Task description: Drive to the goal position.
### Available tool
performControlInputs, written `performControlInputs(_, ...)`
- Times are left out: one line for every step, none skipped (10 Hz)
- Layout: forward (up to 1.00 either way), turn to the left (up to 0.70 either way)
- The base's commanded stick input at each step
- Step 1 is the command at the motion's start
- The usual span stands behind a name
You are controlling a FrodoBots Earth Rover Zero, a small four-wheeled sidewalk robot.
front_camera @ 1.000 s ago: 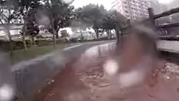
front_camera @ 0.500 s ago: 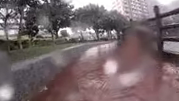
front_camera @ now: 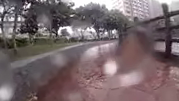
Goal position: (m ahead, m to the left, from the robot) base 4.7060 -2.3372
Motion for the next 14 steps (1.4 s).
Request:
performControlInputs(0.70, 0.00)
performControlInputs(0.70, 0.00)
performControlInputs(0.70, 0.00)
performControlInputs(0.70, 0.00)
performControlInputs(0.70, 0.00)
performControlInputs(0.70, 0.00)
performControlInputs(0.70, 0.00)
performControlInputs(0.70, 0.00)
performControlInputs(0.70, 0.00)
performControlInputs(0.70, 0.00)
performControlInputs(0.70, 0.00)
performControlInputs(0.70, 0.00)
performControlInputs(0.70, 0.00)
performControlInputs(0.70, 0.00)
